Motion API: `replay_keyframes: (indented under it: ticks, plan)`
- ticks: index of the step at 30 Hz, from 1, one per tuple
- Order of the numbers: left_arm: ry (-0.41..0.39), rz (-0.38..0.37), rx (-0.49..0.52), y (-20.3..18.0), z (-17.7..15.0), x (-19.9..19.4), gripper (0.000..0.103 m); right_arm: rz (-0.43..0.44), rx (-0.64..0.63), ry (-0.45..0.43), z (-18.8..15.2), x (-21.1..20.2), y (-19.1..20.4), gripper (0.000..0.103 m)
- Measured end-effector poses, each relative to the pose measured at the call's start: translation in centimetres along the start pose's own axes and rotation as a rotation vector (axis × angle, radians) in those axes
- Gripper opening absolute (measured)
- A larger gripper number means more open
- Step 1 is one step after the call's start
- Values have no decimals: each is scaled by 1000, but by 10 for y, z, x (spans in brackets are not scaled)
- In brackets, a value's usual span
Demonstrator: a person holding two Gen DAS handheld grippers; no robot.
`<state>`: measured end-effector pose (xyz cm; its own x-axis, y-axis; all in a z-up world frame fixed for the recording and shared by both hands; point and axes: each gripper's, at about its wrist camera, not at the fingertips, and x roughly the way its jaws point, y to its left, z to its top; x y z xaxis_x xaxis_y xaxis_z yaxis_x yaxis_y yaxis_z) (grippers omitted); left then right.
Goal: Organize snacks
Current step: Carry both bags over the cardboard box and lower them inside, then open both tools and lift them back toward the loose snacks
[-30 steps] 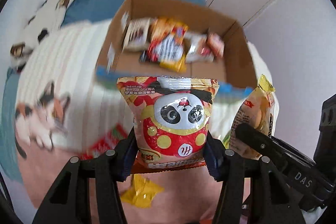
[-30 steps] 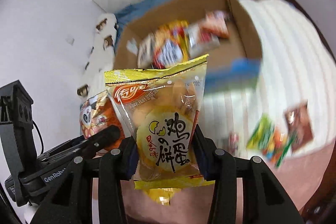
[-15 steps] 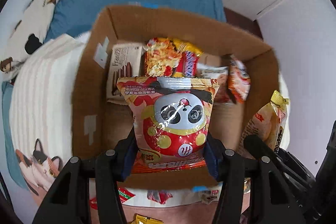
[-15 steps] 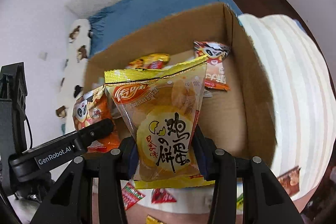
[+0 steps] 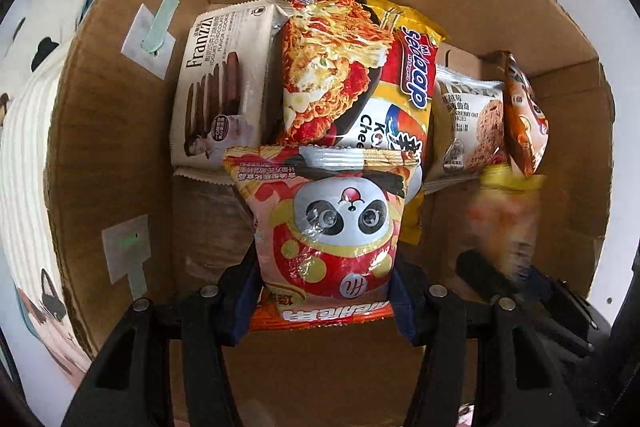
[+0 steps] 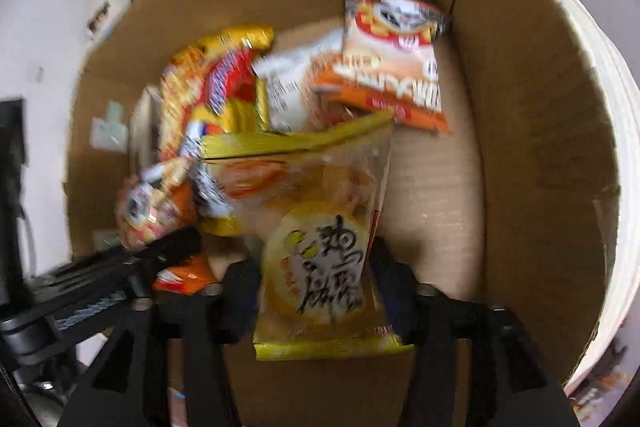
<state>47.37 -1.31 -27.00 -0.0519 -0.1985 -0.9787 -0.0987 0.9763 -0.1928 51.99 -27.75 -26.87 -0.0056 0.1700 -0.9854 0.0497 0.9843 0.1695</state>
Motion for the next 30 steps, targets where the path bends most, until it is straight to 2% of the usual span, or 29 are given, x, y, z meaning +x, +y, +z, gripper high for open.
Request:
replay_keyframes:
  ticks: [1,2,3,5,6,12,14,16,20,26,30]
  plan:
    - [-6,12,-4,1,0,-1,57,-30,-6,-4,-1,0,-1,82]
    - [-16,21,-5,2,0,-2,65,-43,-16,-11,-1,-1,-1,87]
    - [-25,25,-5,3,0,-4,77,-51,-24,-18,-1,-2,-2,89]
    - [-35,21,-15,6,0,-6,89,-42,-27,-17,0,-4,-4,93]
    - [-38,-2,-24,8,-1,-7,91,-38,-36,-10,-1,-4,-4,93]
    - [-73,-9,-16,13,-6,-19,91,-50,-69,-28,-9,-12,4,95]
    - [-115,-18,6,10,-12,-31,91,-54,-75,-50,-13,-18,6,95]
    - [-170,8,30,5,-21,-46,91,-65,-87,-74,-18,-26,7,95]
    - [-271,13,58,2,-34,-72,91,-101,-120,-152,-29,-47,11,96]
    - [-430,50,64,-4,-70,-107,91,-136,-156,-304,-53,-94,13,96]
    - [-498,53,53,-1,-95,-132,91,-138,-169,-368,-71,-118,14,96]
